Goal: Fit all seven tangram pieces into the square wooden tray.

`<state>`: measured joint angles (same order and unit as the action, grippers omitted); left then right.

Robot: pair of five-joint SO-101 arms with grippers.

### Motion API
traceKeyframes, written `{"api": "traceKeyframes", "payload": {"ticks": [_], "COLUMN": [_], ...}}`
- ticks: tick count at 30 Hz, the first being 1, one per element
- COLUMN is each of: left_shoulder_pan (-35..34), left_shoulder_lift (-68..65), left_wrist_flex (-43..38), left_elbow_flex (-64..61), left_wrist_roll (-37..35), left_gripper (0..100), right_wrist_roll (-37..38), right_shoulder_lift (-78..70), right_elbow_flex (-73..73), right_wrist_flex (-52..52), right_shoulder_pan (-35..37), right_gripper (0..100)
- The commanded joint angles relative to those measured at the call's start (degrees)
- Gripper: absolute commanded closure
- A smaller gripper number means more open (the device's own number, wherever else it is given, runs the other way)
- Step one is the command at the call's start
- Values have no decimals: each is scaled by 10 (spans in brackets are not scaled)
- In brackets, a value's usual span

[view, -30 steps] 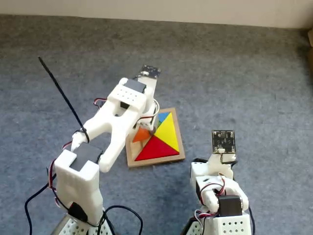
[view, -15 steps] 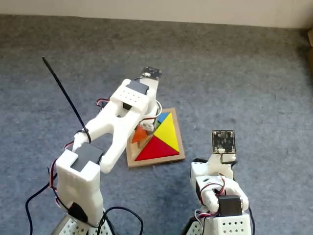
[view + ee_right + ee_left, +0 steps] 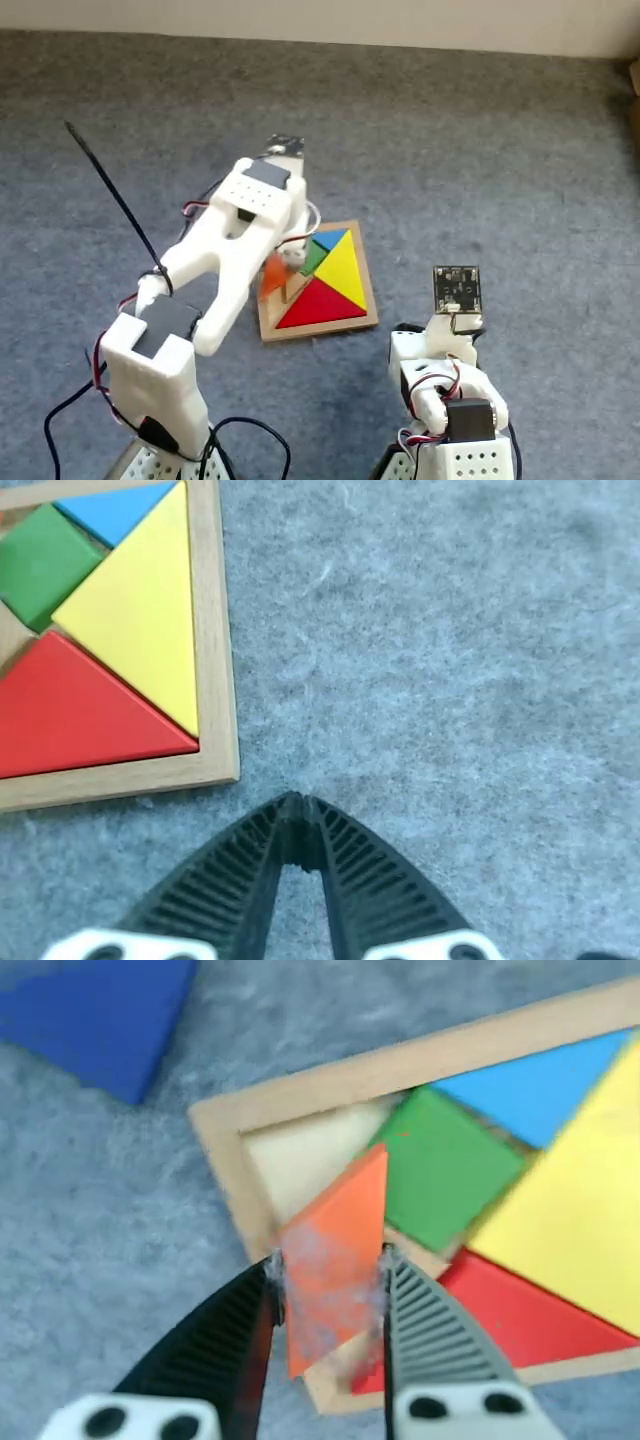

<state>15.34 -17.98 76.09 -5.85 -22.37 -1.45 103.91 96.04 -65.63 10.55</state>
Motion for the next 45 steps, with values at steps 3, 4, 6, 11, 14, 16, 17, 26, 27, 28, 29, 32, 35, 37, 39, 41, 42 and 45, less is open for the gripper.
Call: {"api": "traceKeyframes", "payload": {"ticks": [3,4,6,11,14,16,17,26,27,28,29,32,35,37,39,41,42,45], "left_shoulder_pan": [-23,-22,-17,-2,1,7,12,47,46,45,45,45,36,27,21,16,12,-12], "left_shoulder_lift": [34,35,35,36,36,36,36,36,38,44,52,92,127,143,152,153,154,158], "left_wrist_flex": [-10,-10,-5,12,28,41,52,73,74,75,80,92,93,89,88,89,90,89], "left_elbow_flex": [-35,-36,-36,-34,-33,-24,-19,4,5,4,4,-1,-11,-25,-35,-36,-36,-31], "left_wrist_roll": [-4,-5,-7,-9,-43,-65,-65,-69,-69,-69,-69,-69,-67,-65,-64,-64,-63,-63], "left_gripper": [994,994,992,892,762,700,687,685,685,685,685,685,685,685,685,685,685,685], "right_wrist_roll": [-2,-2,-2,-2,-2,-2,-2,-2,-2,-2,-2,-2,-2,-2,-2,-2,-2,-2], "right_shoulder_lift": [9,9,9,9,9,9,9,9,9,9,9,9,9,9,9,9,9,9], "right_elbow_flex": [51,51,51,51,51,51,51,51,51,51,51,51,51,51,51,51,51,51], "right_wrist_flex": [-2,-2,-2,-2,-2,-2,-2,-2,-2,-2,-2,-2,-2,-2,-2,-2,-2,-2], "right_shoulder_pan": [-7,-7,-7,-7,-7,-7,-7,-7,-7,-7,-7,-7,-7,-7,-7,-7,-7,-7], "right_gripper": [995,995,995,995,995,995,995,995,995,995,995,995,995,995,995,995,995,995]}}
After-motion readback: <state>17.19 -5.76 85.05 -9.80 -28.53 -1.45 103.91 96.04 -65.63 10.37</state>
